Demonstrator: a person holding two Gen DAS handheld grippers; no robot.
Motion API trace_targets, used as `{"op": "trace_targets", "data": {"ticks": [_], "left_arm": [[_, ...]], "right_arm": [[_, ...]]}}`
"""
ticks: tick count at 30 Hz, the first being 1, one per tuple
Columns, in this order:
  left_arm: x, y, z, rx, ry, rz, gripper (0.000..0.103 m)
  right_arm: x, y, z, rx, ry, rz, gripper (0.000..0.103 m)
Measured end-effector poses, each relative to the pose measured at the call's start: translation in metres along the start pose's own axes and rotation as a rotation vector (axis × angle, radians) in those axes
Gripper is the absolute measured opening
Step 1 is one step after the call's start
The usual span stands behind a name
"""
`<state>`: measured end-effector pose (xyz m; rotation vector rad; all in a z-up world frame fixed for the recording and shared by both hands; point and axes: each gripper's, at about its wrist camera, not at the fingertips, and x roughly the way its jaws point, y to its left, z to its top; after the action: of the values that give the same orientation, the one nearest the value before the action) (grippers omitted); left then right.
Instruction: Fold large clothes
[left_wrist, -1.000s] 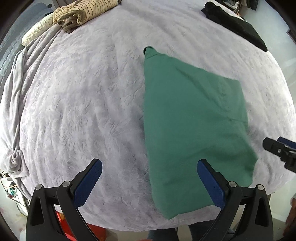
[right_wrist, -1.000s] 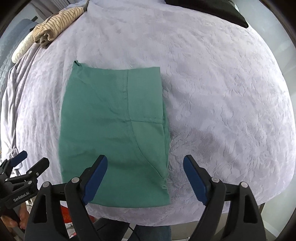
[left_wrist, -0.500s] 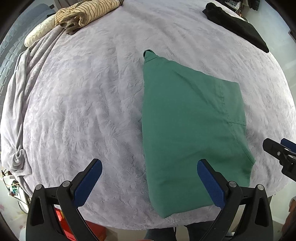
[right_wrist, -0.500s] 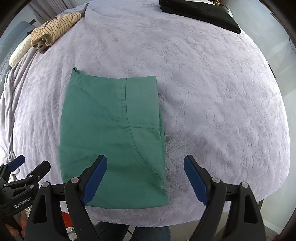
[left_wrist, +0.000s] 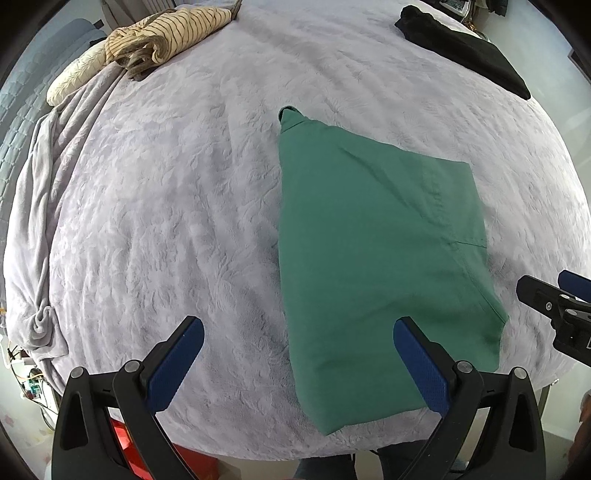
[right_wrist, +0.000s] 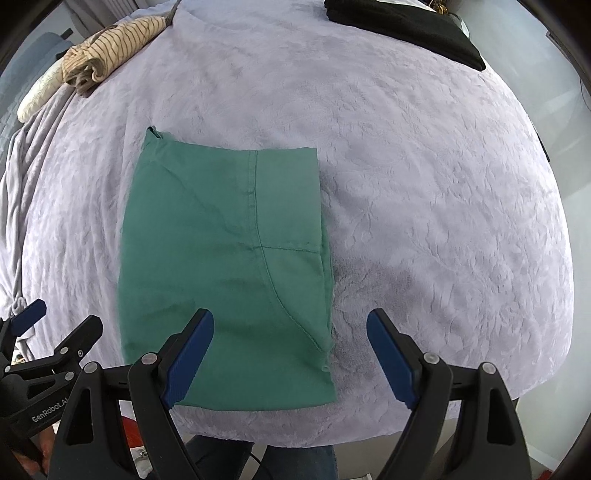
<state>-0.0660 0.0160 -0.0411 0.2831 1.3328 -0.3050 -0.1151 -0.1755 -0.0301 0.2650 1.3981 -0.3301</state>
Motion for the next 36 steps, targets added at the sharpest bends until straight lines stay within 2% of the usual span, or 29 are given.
{"op": "trace_targets", "data": {"ticks": [36], "left_arm": [[0.0, 0.0023, -0.0016, -0.007, 0.005, 0.007, 0.103]], "right_arm": [[0.0032, -0.0015, -0.0045, 0.006, 0.02, 0.007, 0.087]]}}
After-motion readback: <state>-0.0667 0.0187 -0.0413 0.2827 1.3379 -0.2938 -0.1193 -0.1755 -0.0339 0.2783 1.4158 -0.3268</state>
